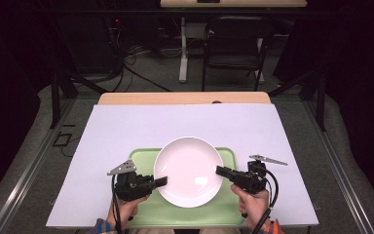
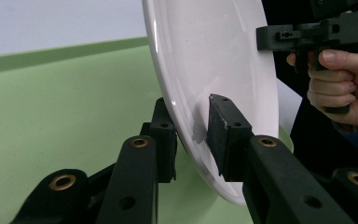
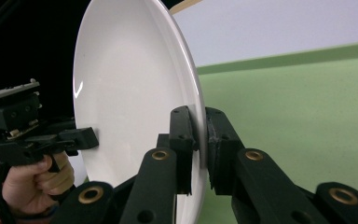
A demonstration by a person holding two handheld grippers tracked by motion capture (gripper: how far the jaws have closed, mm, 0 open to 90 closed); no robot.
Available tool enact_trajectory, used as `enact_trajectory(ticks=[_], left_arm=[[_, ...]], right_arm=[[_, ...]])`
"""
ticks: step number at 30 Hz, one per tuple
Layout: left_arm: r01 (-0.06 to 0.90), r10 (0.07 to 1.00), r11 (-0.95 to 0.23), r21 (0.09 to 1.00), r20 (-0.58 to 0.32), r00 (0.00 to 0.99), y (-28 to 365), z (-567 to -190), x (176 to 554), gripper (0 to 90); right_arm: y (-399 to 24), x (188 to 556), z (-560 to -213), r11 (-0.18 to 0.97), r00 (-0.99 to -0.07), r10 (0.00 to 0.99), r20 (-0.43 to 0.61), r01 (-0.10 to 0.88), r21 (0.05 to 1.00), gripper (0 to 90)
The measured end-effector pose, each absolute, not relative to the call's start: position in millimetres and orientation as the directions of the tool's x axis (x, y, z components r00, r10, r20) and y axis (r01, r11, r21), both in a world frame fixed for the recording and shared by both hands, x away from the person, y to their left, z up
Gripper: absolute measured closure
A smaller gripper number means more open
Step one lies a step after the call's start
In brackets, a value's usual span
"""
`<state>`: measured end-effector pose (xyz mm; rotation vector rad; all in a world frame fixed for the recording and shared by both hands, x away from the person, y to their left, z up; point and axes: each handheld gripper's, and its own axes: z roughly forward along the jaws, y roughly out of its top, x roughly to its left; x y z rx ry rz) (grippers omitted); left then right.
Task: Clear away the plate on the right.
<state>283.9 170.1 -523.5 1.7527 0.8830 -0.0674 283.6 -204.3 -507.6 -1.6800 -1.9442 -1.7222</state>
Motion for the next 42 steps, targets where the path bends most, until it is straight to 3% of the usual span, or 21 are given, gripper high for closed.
enact_trajectory(ticks=[26, 42], left_arm=[[0.617, 0.532, -0.087, 0.782, -0.487, 0.692, 182.7, -519.6, 283.3, 80.2], [0.678, 0.554, -0.115, 0.726, -0.52, 0.65, 186.9, -524.6, 285.9, 79.3]], right_arm=[[-185.1, 271.4, -497.1, -0.046, -0.524, 0.724, 0.449, 0.613, 0.789, 78.2], [-177.2, 273.2, -506.9, -0.014, -0.494, 0.736, 0.463, 0.673, 0.74, 78.2]])
